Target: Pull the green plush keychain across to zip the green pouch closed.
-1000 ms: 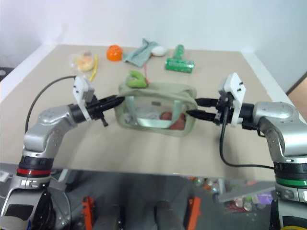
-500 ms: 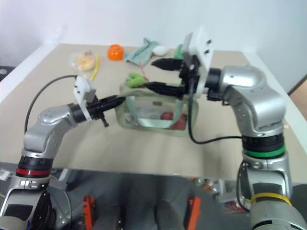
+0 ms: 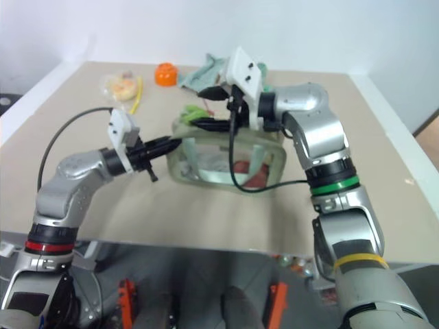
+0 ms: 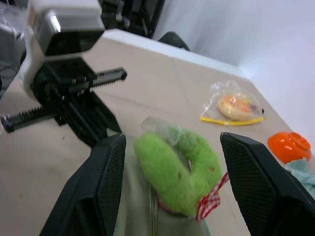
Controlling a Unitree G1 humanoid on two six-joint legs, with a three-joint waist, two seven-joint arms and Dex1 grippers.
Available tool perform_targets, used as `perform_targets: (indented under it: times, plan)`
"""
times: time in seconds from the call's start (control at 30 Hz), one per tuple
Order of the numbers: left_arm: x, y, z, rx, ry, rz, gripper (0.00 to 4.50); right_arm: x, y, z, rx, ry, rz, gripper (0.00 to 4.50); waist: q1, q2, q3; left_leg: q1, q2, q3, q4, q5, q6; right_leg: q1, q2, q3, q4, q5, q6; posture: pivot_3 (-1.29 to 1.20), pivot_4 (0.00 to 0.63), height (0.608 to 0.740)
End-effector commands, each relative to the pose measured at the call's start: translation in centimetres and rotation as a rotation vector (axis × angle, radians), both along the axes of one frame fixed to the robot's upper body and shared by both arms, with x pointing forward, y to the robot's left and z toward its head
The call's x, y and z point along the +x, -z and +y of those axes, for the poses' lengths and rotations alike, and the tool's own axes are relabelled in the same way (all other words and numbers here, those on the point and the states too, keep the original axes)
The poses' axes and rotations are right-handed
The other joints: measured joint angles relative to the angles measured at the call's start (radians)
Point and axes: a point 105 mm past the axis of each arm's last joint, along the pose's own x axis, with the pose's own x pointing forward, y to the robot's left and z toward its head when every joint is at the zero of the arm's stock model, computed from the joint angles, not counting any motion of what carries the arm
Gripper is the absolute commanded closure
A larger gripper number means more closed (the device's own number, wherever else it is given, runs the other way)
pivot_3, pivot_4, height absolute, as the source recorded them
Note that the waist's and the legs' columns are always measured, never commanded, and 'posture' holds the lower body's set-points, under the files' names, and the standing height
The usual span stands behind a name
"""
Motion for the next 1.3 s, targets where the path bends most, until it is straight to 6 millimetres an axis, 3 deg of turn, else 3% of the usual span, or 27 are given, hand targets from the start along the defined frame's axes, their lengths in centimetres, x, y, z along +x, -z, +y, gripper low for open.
perform_targets:
  times: [0.03,0.27,0.3,0.43,0.57,0.73,0.87,1.0,1.3]
  plan:
    - [-0.5,-1.0,-0.2,-0.005,0.010,-0.051,4.50,-0.1,-0.8,-0.1,-0.007,-0.006,-0.045,1.36,0.000,0.000,0.000,0.000,0.000,0.000,0.000,0.000,0.000,0.000,0.000,0.000,0.000,0.000,0.000,0.00,0.150,0.740]
    - [-0.5,-1.0,-0.4,-0.008,0.014,-0.053,4.50,0.3,-0.3,-0.6,-0.019,0.016,-0.034,1.36,0.000,0.000,0.000,0.000,0.000,0.000,0.000,0.000,0.000,0.000,0.000,0.000,0.000,0.000,0.000,0.00,0.150,0.740]
    - [-0.5,-1.0,-0.4,-0.009,0.014,-0.053,4.50,0.4,0.0,-0.7,-0.028,0.018,-0.032,1.89,0.000,0.000,0.000,0.000,0.000,0.000,0.000,0.000,0.000,0.000,0.000,0.000,0.000,0.000,0.000,0.00,0.150,0.740]
    - [-0.5,-1.1,-0.4,-0.016,0.009,-0.053,4.50,0.5,0.2,-0.7,-0.019,0.016,-0.022,3.28,0.000,0.000,0.000,0.000,0.000,0.000,0.000,0.000,0.000,0.000,0.000,0.000,0.000,0.000,0.000,0.00,0.150,0.740]
    - [-0.4,-1.0,-0.3,-0.013,0.004,-0.052,4.50,0.4,0.2,-0.6,-0.011,0.005,-0.016,4.48,0.000,0.000,0.000,0.000,0.000,0.000,0.000,0.000,0.000,0.000,0.000,0.000,0.000,0.000,0.000,0.00,0.150,0.740]
    - [-0.2,-1.0,0.0,-0.023,-0.019,-0.047,4.50,0.0,-0.1,-0.7,0.009,-0.013,-0.028,4.48,0.000,0.000,0.000,0.000,0.000,0.000,0.000,0.000,0.000,0.000,0.000,-0.001,0.000,0.000,0.000,0.00,0.150,0.740]
    - [0.2,-1.2,0.3,-0.042,-0.052,-0.040,4.50,-0.5,-1.0,-2.1,0.028,0.004,-0.066,4.48,0.000,0.000,0.000,0.000,0.000,-0.001,0.000,0.000,0.000,0.000,0.000,-0.001,0.000,0.000,0.000,0.00,0.150,0.740]
    - [0.3,-1.4,0.5,-0.050,-0.070,-0.043,4.50,-0.8,-1.6,-5.1,0.045,0.096,-0.115,4.48,0.003,0.000,0.000,-0.001,0.000,-0.001,0.000,0.000,0.000,0.000,-0.001,-0.001,0.000,0.000,0.000,0.00,0.150,0.740]
    - [0.1,-1.4,0.3,-0.058,-0.058,-0.031,4.50,-1.0,-0.6,-12.7,0.045,0.369,-0.140,4.48,0.005,0.000,0.000,-0.001,-0.001,-0.001,0.000,0.000,0.000,0.000,-0.001,-0.001,-0.001,-0.001,0.001,0.00,0.150,0.740]
